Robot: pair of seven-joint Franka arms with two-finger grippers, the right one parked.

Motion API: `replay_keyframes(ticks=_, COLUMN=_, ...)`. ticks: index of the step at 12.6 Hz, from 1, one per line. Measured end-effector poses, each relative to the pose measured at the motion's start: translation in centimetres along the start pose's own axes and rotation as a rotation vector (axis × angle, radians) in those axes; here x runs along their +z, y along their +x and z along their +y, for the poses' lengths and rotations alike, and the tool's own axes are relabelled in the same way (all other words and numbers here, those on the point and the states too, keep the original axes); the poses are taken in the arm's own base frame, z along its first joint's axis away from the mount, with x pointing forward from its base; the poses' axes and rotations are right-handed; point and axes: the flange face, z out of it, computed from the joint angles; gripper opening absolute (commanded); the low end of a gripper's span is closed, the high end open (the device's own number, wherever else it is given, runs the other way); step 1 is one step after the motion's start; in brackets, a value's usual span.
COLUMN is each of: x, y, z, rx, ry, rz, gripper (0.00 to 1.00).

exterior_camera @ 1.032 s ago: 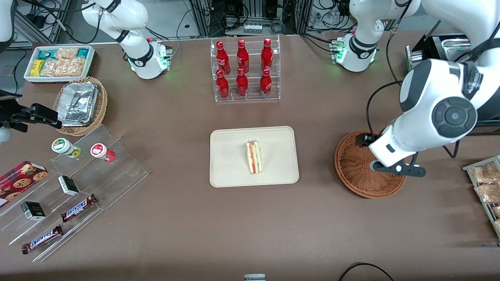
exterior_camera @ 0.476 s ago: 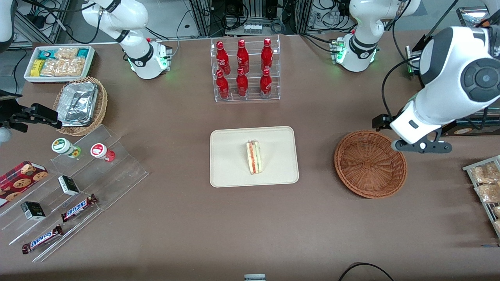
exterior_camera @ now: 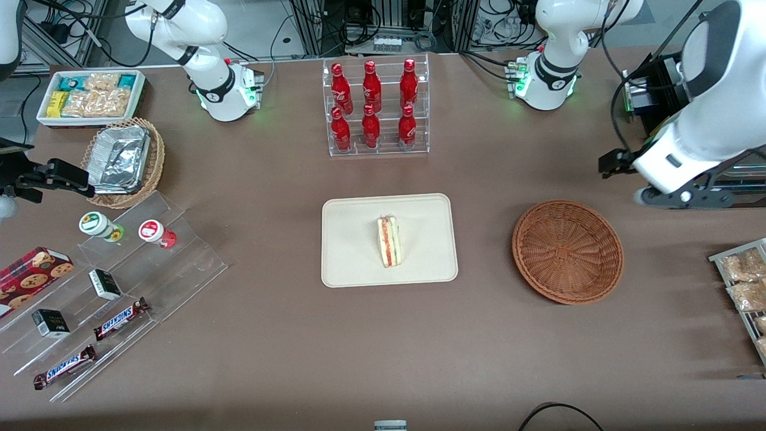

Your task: Place sandwich from basket to tray

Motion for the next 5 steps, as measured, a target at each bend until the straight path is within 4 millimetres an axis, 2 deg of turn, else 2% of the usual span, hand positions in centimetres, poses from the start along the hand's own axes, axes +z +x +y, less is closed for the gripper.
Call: replay_keyframes(ticks=5, x=-2.5, y=-3.0, z=-2.2, rx=-0.045, ry=-0.029, rz=0.008, gripper=1.00)
